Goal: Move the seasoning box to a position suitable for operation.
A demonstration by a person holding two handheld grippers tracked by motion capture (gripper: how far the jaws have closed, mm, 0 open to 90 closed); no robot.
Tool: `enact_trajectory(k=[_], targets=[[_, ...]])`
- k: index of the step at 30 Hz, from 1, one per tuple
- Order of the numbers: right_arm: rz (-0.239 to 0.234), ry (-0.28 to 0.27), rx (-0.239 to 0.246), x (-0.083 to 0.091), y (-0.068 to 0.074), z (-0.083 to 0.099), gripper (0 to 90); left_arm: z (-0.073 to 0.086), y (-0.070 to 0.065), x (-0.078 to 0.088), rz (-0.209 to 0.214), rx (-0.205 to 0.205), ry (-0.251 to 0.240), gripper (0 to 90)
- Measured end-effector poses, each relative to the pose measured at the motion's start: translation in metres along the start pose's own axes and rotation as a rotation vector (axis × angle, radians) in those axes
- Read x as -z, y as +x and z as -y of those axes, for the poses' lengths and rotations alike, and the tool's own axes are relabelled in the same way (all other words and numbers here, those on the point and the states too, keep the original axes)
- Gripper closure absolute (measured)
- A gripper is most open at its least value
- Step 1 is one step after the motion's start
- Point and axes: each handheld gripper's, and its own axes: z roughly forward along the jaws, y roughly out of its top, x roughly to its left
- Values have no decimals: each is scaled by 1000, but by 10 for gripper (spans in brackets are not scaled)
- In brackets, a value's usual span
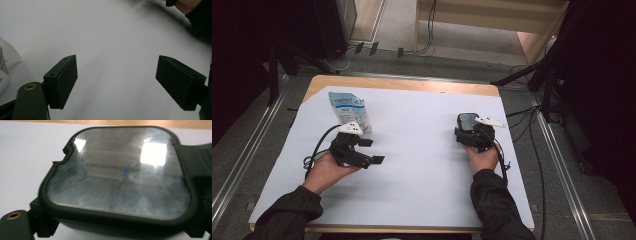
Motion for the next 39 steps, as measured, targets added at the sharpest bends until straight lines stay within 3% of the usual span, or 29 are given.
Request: enact_trajectory(k=[5,8,14,17,23,27,33,39], targets=[[2,-11,3,3,-1,0,139,0,0,-2,3,0,2,185],[16,-15,32,3,1,1,139,-1,0,-2,1,-7,9,186],[14,-33,17,3,1,6,127,-2,-1,-6,9,-11,16,186],[-7,-22,-27,-3,-1,8,106,-2,-2,-7,11,-14,17,186],[24,-6,0,-11,2,10,115,-1,-2,-6,7,-11,17,186],[54,-13,43,-8,5,8,147,-2,-1,-6,15,-10,16,188],[35,-25,6,-3,2,6,155,-2,0,-6,11,-11,15,189],[7,-46,14,6,13,0,155,-3,0,-5,14,-17,34,243]])
